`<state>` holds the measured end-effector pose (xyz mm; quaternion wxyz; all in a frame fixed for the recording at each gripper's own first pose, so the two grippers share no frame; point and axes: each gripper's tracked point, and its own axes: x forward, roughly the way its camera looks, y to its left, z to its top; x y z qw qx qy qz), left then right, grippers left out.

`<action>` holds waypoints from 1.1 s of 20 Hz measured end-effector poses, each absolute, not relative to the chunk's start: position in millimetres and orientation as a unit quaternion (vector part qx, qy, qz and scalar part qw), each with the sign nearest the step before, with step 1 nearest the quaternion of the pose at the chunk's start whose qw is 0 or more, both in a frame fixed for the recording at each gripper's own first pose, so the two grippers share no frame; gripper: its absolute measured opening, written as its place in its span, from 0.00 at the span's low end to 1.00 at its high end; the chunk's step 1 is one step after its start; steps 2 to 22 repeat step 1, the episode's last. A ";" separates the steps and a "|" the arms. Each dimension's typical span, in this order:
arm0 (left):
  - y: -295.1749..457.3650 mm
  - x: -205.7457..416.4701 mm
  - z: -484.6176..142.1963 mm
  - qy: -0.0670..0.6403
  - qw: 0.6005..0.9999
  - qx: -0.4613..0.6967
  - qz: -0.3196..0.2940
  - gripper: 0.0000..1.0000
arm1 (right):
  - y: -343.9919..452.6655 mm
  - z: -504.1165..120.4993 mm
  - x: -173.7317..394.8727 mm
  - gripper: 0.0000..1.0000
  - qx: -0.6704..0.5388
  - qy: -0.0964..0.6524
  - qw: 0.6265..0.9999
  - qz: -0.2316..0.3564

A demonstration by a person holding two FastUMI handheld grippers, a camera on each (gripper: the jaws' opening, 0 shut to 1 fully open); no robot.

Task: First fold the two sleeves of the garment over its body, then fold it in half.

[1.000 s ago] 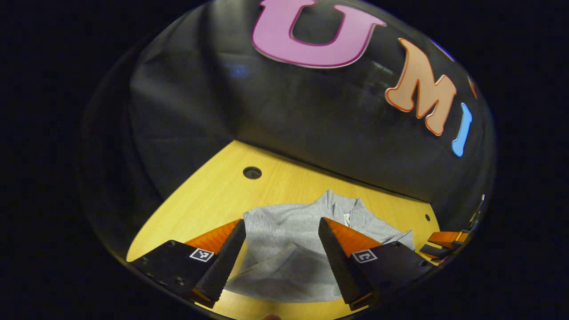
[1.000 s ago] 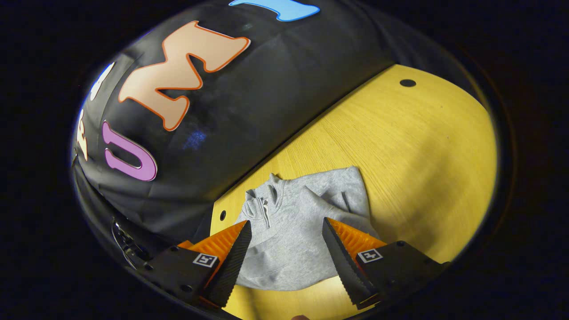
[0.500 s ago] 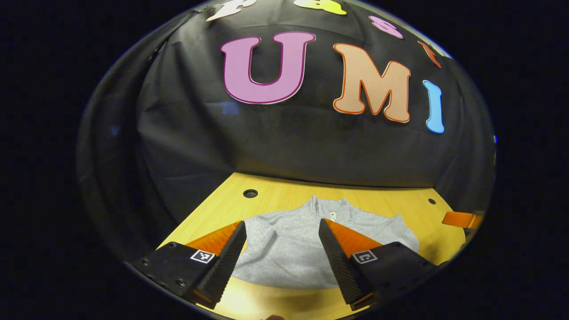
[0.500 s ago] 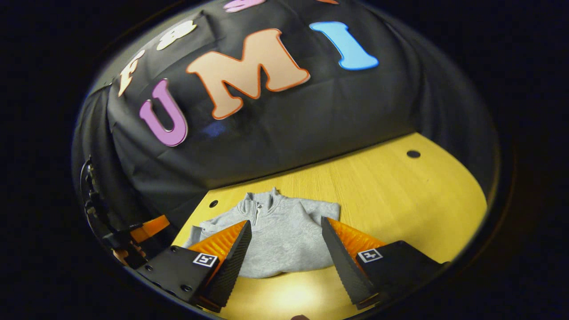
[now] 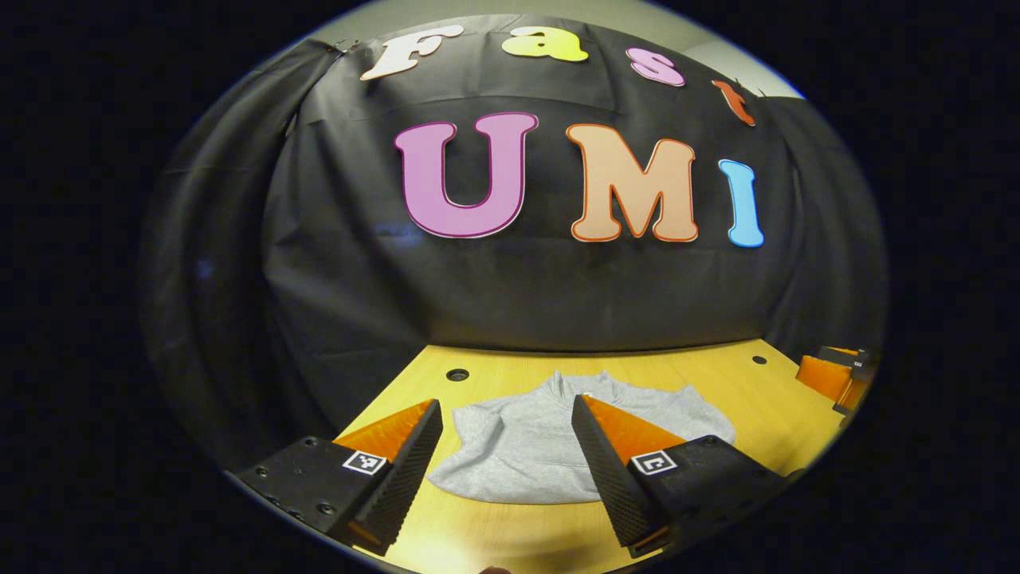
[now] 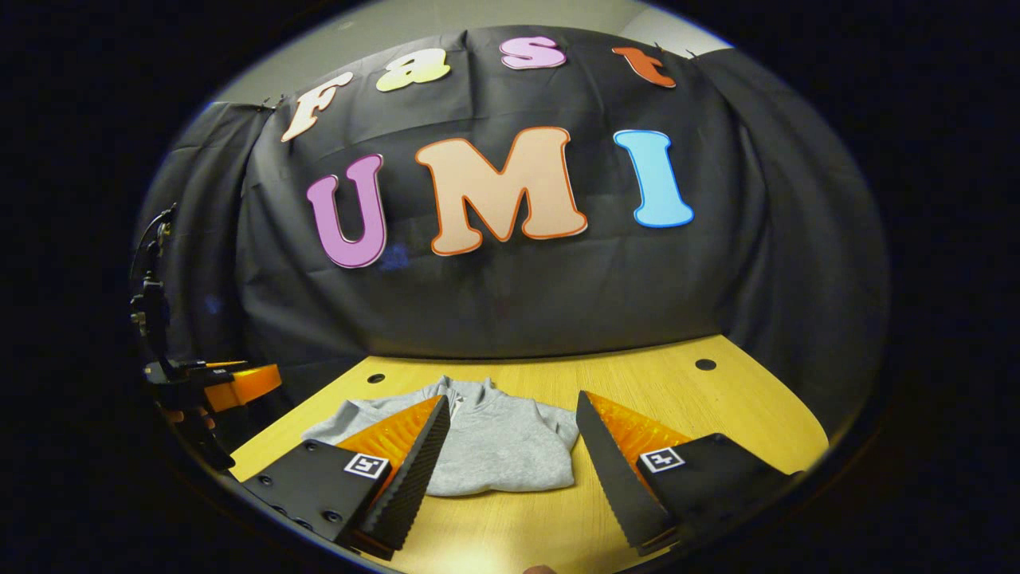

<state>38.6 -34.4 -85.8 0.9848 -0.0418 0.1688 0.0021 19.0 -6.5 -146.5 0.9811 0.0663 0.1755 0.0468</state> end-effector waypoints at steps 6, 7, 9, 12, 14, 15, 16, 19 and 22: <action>-30.7 37.4 -79.3 0.160 0.986 -0.038 0.001 0.95 | -3.5 -142.6 14.6 0.98 0.065 0.171 0.982 0.045; -30.7 37.4 -79.3 0.160 0.986 -0.038 0.001 0.95 | -3.5 -142.6 14.6 0.98 0.065 0.171 0.982 0.045; -30.7 37.4 -79.3 0.160 0.986 -0.038 0.001 0.95 | -3.5 -142.6 14.6 0.98 0.065 0.171 0.982 0.045; -30.7 37.4 -79.3 0.160 0.986 -0.038 0.001 0.95 | -3.5 -142.6 14.6 0.98 0.065 0.171 0.982 0.045; -30.7 37.4 -79.3 0.160 0.986 -0.038 0.001 0.95 | -3.5 -142.6 14.6 0.98 0.065 0.171 0.982 0.045; -30.7 37.4 -79.3 0.160 0.986 -0.038 0.001 0.95 | -3.5 -142.6 14.6 0.98 0.065 0.171 0.982 0.045; -30.7 37.4 -79.3 0.160 0.986 -0.038 0.001 0.95 | -3.5 -142.6 14.6 0.98 0.065 0.171 0.982 0.045; -30.7 37.4 -79.3 0.160 0.986 -0.038 0.001 0.95 | -3.5 -142.6 14.6 0.98 0.065 0.171 0.982 0.045; -30.7 37.4 -79.3 0.160 0.986 -0.038 0.001 0.95 | -3.5 -142.6 14.6 0.98 0.065 0.171 0.982 0.045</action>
